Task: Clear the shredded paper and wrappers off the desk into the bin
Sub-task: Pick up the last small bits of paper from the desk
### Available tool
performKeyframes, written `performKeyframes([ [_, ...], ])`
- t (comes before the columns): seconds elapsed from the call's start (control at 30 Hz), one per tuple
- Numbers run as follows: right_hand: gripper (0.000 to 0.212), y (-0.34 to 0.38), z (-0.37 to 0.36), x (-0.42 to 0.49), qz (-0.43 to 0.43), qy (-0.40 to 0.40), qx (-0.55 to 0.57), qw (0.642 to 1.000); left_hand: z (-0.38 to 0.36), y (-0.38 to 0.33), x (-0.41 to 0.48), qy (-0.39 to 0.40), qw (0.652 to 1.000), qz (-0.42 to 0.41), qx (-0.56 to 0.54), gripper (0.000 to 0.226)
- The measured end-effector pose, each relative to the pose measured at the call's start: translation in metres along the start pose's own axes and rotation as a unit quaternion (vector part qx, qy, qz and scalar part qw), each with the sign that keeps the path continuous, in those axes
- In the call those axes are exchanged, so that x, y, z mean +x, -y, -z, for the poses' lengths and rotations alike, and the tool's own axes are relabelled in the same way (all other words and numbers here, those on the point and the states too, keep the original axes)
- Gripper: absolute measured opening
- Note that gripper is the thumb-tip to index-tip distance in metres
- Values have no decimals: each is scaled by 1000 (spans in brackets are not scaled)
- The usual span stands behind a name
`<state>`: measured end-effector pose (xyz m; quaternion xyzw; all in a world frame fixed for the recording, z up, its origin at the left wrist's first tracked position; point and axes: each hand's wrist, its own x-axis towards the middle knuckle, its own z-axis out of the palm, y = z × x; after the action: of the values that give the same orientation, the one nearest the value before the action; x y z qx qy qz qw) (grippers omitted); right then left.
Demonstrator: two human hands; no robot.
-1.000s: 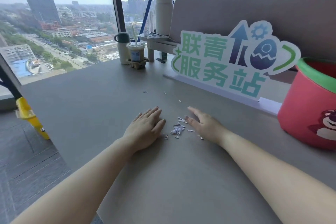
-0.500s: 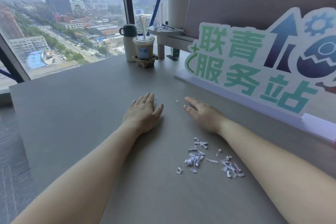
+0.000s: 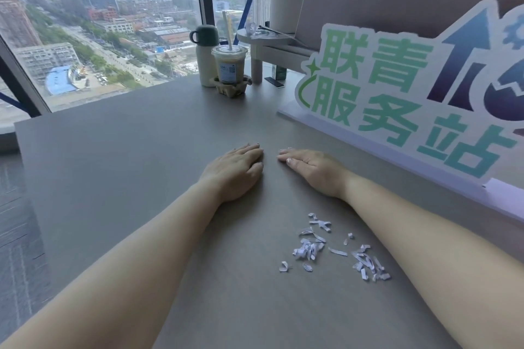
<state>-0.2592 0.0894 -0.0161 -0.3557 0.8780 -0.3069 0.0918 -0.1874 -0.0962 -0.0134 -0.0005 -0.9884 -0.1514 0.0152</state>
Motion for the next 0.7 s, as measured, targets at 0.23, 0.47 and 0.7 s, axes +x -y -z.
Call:
performKeyframes([
  [0.23,34,6,-1,-55,5,9,14,1000,-7,-30,-48,26,997,-67,-12,47],
  [0.47,32,14,-5,-128,2,9,43,999,-11,-61,-100,32,995,-88,-29,46],
  [0.7,34,30,-12,-174,23,-7,18,1000,-22,-87,-137,30,992,-123,-21,48],
])
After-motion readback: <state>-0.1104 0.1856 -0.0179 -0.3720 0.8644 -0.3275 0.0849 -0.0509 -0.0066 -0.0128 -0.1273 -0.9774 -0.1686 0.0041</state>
